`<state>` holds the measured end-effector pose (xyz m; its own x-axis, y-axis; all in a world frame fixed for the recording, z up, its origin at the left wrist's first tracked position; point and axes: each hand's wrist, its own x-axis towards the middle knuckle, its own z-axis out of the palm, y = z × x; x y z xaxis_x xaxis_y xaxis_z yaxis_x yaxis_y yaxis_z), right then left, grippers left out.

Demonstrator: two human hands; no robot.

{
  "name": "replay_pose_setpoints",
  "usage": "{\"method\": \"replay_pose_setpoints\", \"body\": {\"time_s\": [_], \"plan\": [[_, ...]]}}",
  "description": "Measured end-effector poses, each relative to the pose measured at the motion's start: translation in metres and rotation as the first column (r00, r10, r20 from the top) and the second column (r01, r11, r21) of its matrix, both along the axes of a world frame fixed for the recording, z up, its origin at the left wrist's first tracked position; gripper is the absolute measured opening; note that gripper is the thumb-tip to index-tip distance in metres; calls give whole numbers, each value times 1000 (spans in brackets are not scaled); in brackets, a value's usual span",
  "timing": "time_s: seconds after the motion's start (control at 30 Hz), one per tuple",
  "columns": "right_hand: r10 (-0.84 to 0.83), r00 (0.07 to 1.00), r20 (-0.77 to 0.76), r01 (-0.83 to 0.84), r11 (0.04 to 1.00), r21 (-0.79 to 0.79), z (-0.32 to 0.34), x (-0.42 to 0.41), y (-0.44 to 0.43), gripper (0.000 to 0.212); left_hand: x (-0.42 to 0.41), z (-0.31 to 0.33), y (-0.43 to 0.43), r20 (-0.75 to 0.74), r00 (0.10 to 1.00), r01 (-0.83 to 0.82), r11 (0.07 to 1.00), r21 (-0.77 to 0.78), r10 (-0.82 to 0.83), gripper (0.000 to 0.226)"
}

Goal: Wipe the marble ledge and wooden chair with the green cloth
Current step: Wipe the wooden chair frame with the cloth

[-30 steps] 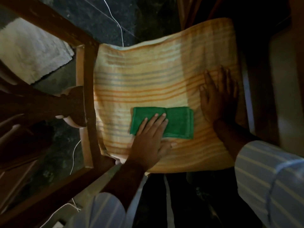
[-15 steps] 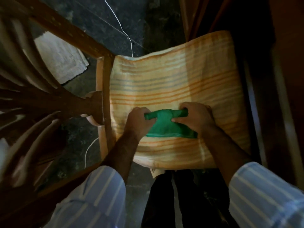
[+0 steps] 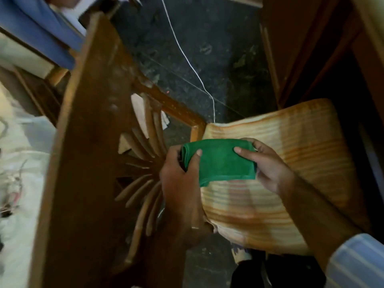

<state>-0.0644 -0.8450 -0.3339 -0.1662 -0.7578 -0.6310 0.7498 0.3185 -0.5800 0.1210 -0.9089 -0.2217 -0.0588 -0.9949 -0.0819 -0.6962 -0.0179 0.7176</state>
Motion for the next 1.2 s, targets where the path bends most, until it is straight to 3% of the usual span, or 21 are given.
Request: {"method": "replay_pose_setpoints", "body": {"time_s": [0.1,0.2,0.3,0.4,0.43,0.47,0.53,0.57,0.6,0.7,0.83,1.0,1.2], "plan": [[-11,1000,27,13,996,-87,38,21,-40,39,-3,65,-15,82,992,110,979,-169,-98,21],[5,1000,-1,-5,987,-159,73,49,-76,28,8,125,-32,257,958,215,912,-349,-128,29],[45,996,-76,-57,985,-162,101,79,-100,31,25,168,-47,410,905,294,864,-409,-114,31],[37,989,-147,-58,987,-147,123,105,-114,37,40,190,-61,457,885,307,846,-436,-86,31],[6,973,-233,-40,989,-141,130,114,-117,37,44,194,-66,465,882,308,844,-440,-80,31],[-28,911,-411,-33,989,-141,136,121,-119,38,49,196,-72,475,877,310,842,-442,-73,31],[-119,576,-809,-92,974,-209,146,134,-116,40,56,195,-82,492,868,319,837,-445,-68,29],[-177,424,-888,-171,947,-271,151,141,-113,45,59,193,-85,493,867,321,837,-443,-71,29],[-211,365,-907,-278,905,-322,154,152,-110,52,60,190,-87,488,870,318,839,-442,-73,29],[-152,422,-894,-499,784,-369,155,191,-103,73,71,180,-78,432,901,259,852,-456,-43,37],[-130,463,-877,-444,822,-356,154,204,-116,85,102,168,-50,368,930,135,924,-359,7,49],[-193,470,-861,-361,849,-387,162,177,-161,91,101,160,-46,526,820,339,931,-132,-224,74],[-275,449,-850,-258,871,-418,164,153,-207,91,78,163,-98,521,763,505,856,-111,-383,73]]}}
